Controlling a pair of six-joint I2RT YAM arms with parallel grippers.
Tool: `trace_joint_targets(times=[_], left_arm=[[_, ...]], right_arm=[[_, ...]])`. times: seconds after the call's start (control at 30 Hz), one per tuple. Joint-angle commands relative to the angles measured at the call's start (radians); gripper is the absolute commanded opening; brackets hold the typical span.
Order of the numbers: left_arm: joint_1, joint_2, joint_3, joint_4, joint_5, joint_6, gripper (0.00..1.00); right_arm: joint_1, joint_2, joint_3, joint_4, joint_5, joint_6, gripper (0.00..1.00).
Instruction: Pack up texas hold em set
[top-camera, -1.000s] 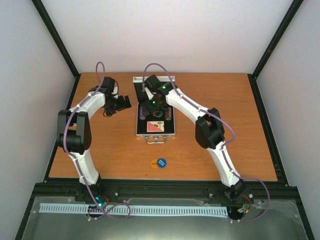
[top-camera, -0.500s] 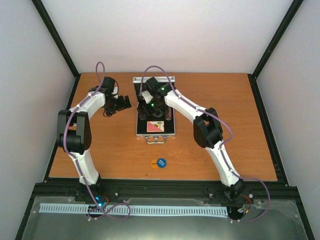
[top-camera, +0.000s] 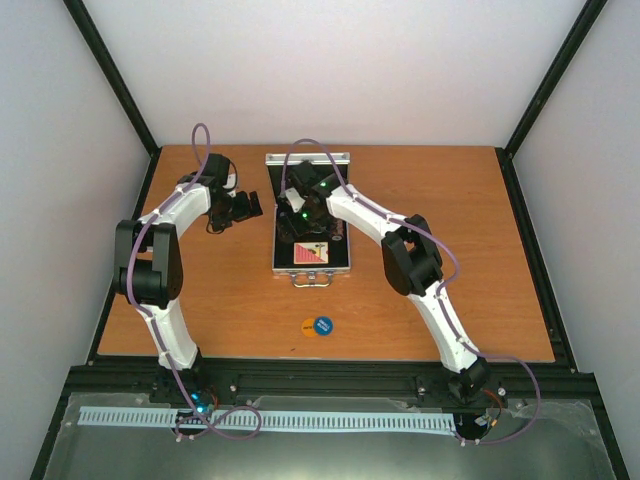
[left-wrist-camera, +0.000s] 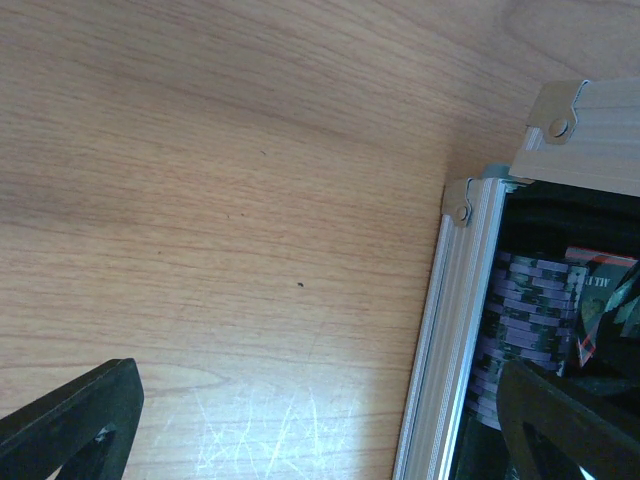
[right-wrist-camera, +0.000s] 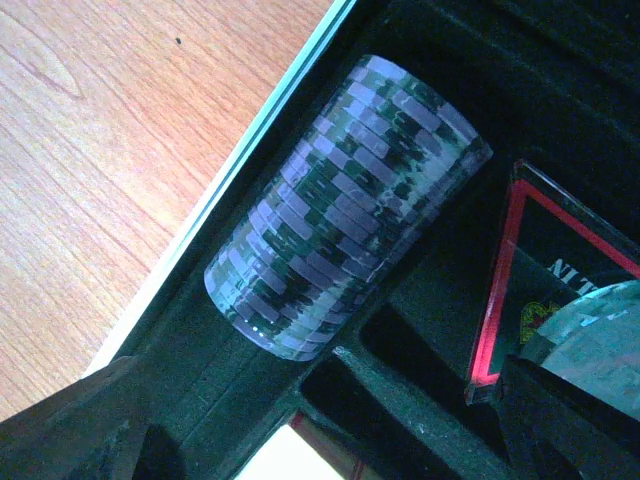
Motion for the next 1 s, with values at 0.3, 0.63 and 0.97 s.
trace_joint_targets(times=[0.3,0.63,0.97], left_arm=[[0.003,0.017,0.031,-0.002,0.007,0.017,1.0],[0.004,0.021,0.049,-0.005,0.003,0.013,1.0],[0.004,0.024,0.072,-0.008,0.009,0.004,1.0]], right_arm=[[0.013,-0.143,-0.121,-0.021,-0.074,-0.118,0.98],[0.04,-0.344,-0.315,-0.07,-0.062,-0.114,0.99],[0.179,-0.549,-0.668,-0.118,0.151,-0.052,0.98]])
